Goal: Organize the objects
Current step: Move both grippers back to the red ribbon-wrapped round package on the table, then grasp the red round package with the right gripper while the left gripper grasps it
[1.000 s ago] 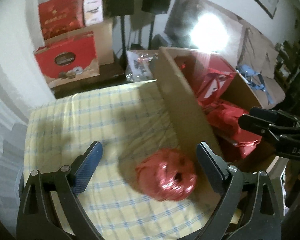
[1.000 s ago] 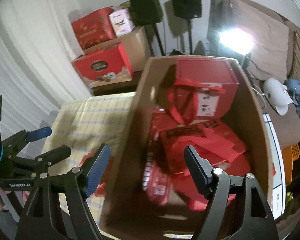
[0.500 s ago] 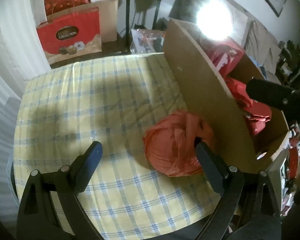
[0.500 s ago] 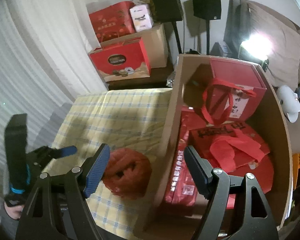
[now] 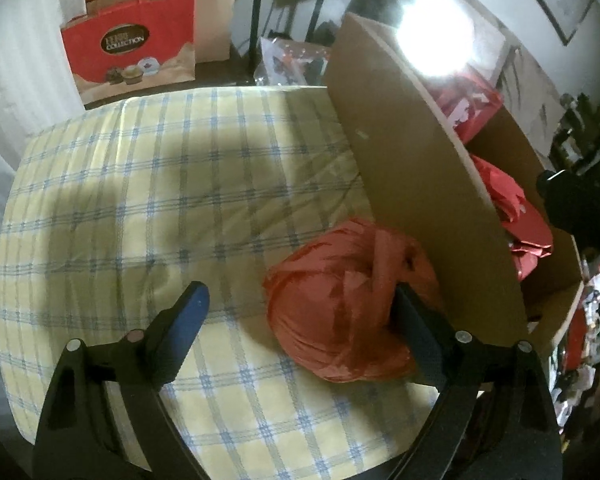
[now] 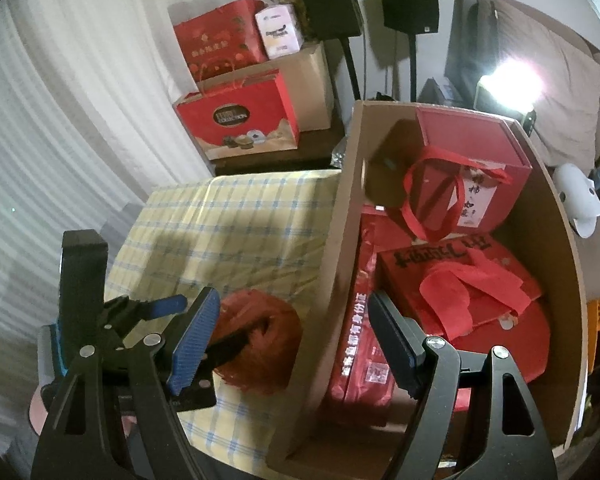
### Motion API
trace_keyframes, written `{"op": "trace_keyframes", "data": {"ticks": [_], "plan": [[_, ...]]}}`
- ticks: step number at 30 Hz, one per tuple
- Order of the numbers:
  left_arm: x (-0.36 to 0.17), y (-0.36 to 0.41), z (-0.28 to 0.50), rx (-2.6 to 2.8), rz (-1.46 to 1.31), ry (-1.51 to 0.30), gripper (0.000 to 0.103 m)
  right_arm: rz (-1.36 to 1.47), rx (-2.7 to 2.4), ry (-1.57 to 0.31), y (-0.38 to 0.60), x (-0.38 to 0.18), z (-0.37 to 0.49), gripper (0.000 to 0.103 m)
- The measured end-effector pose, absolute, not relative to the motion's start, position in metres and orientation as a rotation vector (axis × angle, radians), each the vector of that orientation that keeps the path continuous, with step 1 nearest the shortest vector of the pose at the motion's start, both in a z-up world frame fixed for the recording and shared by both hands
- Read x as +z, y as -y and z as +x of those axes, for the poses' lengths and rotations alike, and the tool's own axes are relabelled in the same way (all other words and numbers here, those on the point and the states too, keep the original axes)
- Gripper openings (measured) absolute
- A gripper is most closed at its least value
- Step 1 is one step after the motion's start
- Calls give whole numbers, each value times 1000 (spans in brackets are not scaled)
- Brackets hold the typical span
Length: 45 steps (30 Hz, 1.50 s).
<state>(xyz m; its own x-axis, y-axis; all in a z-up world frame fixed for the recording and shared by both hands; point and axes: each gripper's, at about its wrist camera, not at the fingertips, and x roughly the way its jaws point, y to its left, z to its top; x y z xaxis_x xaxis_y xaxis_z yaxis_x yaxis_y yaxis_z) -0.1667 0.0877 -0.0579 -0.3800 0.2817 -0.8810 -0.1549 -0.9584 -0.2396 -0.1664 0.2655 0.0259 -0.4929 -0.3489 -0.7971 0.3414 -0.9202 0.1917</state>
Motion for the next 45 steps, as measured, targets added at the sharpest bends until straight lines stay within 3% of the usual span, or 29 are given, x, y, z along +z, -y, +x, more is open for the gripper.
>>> {"op": "trace_keyframes", "data": {"ticks": [13, 19, 32, 36, 39, 45], "plan": [[-66, -26, -142, 2460, -1580, 180, 86, 1281, -2348, -13, -242, 22, -160, 78], [-87, 18, -131, 2461, -1657, 276, 84, 1295, -2277, -16, -210, 8, -159, 78], [-104, 72, -112, 2380, -1663, 545, 83, 1342, -2036, 65, -149, -42, -153, 67], [-107, 81, -109, 2358, -1640, 609, 83, 1340, -1943, 141, -142, -57, -153, 54], [-109, 86, -110, 2357, -1632, 620, 83, 1327, -1890, 178, -137, -62, -152, 50], [-110, 98, -112, 2348, -1646, 662, 83, 1329, -1860, 169, -130, -63, -152, 49]]}}
